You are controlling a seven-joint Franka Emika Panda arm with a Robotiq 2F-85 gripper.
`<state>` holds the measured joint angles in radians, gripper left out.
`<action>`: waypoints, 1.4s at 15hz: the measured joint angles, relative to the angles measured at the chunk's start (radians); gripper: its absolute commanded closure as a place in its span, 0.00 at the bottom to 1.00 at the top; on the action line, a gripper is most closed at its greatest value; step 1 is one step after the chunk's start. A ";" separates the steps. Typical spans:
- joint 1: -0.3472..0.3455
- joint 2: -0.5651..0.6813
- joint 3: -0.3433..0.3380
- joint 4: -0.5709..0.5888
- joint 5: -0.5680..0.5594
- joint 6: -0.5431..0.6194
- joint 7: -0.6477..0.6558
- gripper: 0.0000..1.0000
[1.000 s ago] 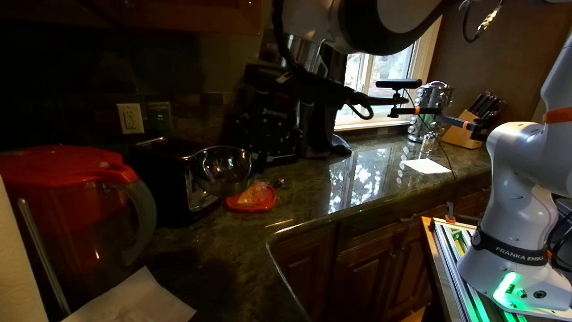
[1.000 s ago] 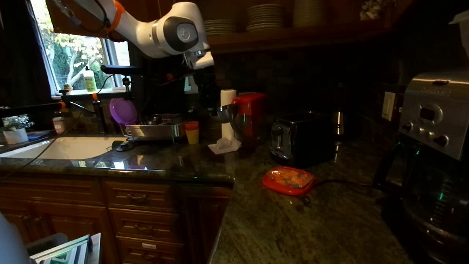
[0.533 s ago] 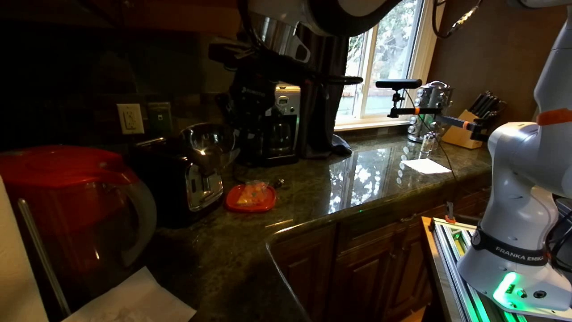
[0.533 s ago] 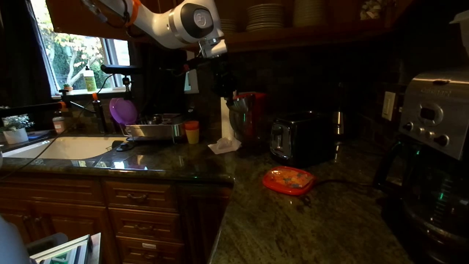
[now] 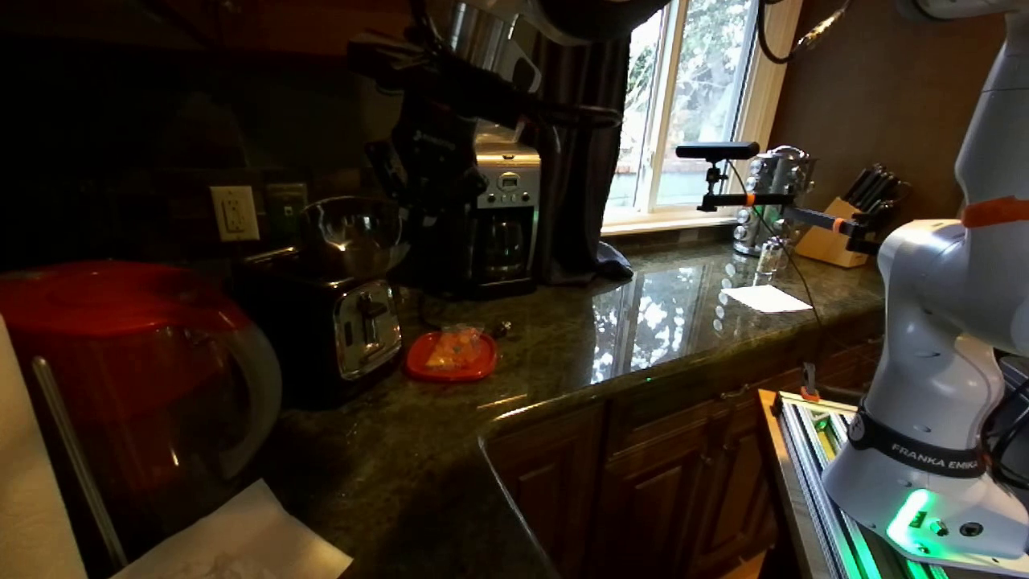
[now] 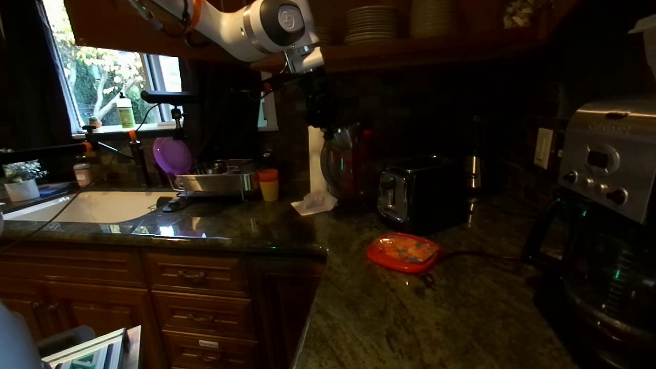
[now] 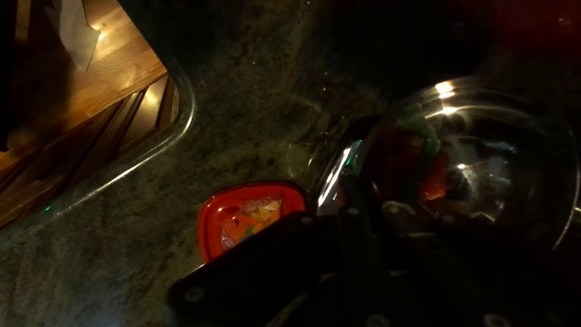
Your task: Put the metal bowl into the cupboard
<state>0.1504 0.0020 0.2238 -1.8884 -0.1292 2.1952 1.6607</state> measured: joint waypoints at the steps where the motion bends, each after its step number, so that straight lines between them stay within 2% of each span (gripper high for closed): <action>1: 0.000 0.015 -0.007 0.027 0.002 -0.001 0.002 0.99; 7: -0.001 0.142 -0.061 0.325 0.001 -0.123 0.003 0.99; 10: 0.014 0.198 -0.070 0.470 -0.009 -0.141 0.003 0.97; 17: 0.023 0.224 -0.074 0.522 -0.018 -0.136 0.002 0.99; 21: 0.027 0.208 -0.074 0.578 -0.070 -0.097 0.004 0.99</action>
<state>0.1771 0.2101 0.1502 -1.3107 -0.1997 2.0979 1.6651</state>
